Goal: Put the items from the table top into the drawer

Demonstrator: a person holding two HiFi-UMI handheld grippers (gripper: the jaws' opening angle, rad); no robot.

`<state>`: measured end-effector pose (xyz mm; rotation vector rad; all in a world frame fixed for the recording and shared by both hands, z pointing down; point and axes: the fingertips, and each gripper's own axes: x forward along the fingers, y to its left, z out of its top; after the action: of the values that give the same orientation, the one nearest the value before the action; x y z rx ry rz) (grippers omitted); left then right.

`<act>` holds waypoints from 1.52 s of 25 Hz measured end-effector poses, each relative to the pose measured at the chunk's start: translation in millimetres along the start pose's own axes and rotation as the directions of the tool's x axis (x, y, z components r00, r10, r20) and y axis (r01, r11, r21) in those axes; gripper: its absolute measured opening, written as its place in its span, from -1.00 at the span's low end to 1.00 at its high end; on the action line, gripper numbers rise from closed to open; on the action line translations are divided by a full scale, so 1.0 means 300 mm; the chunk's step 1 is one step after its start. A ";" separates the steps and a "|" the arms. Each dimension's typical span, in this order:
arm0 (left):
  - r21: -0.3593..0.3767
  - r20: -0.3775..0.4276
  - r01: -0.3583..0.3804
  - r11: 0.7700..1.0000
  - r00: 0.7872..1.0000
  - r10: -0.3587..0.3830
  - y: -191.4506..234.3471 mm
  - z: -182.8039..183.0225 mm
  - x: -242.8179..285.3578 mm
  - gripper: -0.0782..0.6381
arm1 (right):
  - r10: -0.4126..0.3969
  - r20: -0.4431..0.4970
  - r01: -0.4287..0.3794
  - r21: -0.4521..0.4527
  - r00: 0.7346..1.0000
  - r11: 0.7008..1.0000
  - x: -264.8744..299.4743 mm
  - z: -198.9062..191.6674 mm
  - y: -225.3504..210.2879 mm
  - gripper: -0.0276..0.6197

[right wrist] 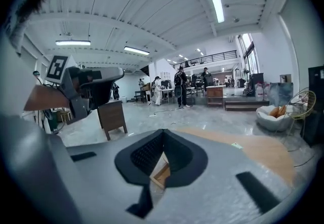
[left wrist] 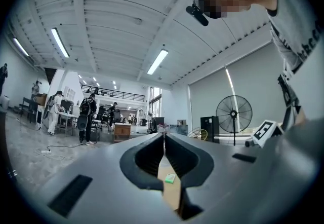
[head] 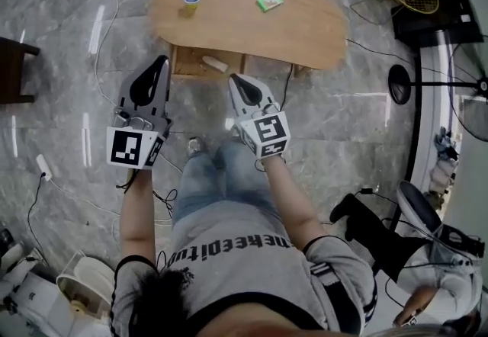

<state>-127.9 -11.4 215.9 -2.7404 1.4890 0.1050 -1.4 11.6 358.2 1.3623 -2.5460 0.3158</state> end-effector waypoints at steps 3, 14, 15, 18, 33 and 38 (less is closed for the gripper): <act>-0.001 0.005 0.032 0.999 0.999 -0.032 -0.025 0.040 -0.029 -0.75 | -0.038 0.026 0.038 -0.011 0.999 0.999 -0.059 0.048 0.013 -0.92; -0.003 0.039 0.121 0.993 0.992 -0.121 -0.061 0.163 -0.098 -0.75 | -0.180 0.148 0.192 -0.071 0.972 0.979 -0.248 0.235 0.075 -0.92; -0.003 0.043 0.122 0.993 0.992 -0.121 -0.061 0.175 -0.103 -0.75 | -0.188 0.156 0.202 -0.078 0.970 0.976 -0.262 0.251 0.082 -0.92; 0.001 0.050 0.126 0.992 0.991 -0.126 -0.061 0.202 -0.113 -0.75 | -0.213 0.179 0.230 -0.085 0.961 0.969 -0.304 0.290 0.094 -0.92; 0.031 0.088 0.144 0.989 0.985 -0.147 -0.060 0.280 -0.125 -0.75 | -0.320 0.337 0.355 -0.046 0.885 0.934 -0.439 0.491 0.103 -0.92; 0.028 0.098 0.141 0.990 0.985 -0.143 -0.056 0.300 -0.115 -0.75 | -0.352 0.367 0.392 -0.038 0.861 0.919 -0.475 0.521 0.082 -0.92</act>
<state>-137.0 31.3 128.3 -2.7691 1.2593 0.2191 38.4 90.2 164.4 1.9724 -2.4293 -0.1595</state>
